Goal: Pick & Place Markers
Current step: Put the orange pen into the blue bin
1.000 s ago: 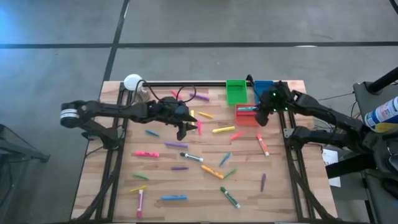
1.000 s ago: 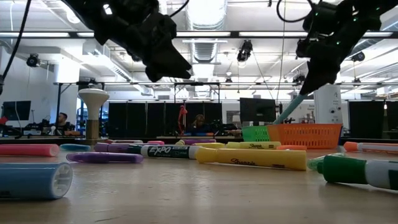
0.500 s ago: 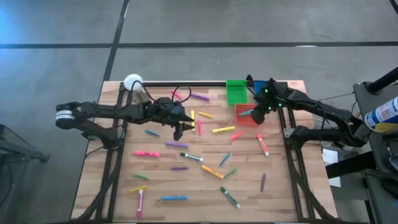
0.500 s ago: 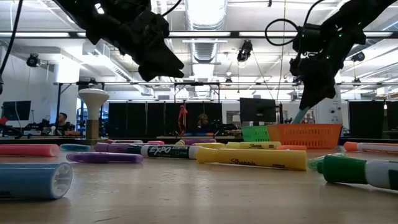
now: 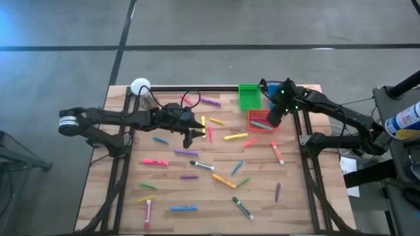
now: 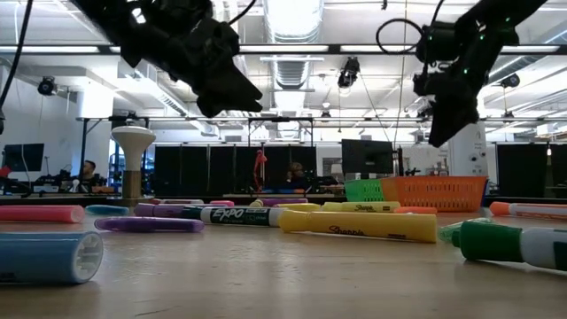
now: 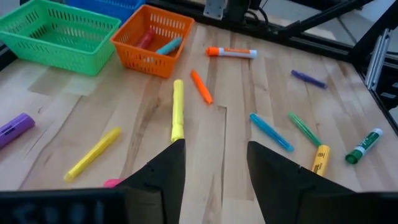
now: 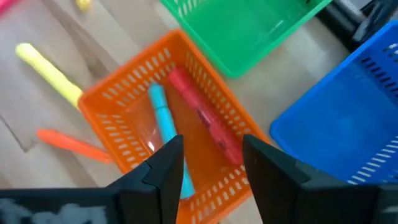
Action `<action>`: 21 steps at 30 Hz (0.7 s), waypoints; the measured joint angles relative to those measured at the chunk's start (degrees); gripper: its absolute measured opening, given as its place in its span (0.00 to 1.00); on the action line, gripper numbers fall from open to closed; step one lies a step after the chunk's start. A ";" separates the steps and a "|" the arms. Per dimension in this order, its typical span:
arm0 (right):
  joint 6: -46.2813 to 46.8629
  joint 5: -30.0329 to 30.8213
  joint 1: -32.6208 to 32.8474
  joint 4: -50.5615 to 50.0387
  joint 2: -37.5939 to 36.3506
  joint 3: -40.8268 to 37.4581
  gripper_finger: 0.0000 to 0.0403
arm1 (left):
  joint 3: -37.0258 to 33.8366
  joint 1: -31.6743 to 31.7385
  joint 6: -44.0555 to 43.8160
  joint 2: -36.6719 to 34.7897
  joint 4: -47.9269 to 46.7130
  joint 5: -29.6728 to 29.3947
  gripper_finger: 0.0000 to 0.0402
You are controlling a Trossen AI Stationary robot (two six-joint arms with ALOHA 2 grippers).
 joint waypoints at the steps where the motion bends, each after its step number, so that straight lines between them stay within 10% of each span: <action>1: 0.43 -0.05 0.63 -1.07 -0.53 0.85 0.34 | -1.55 0.00 -0.59 0.02 2.95 0.00 0.39; 10: 13.01 0.17 13.50 8.18 -13.76 -7.07 0.04 | -17.68 0.75 -8.75 0.02 37.99 -1.58 0.16; 21: 21.94 -1.70 21.15 22.38 -10.23 -10.91 0.04 | -17.30 1.05 -11.78 0.33 34.98 -5.63 0.05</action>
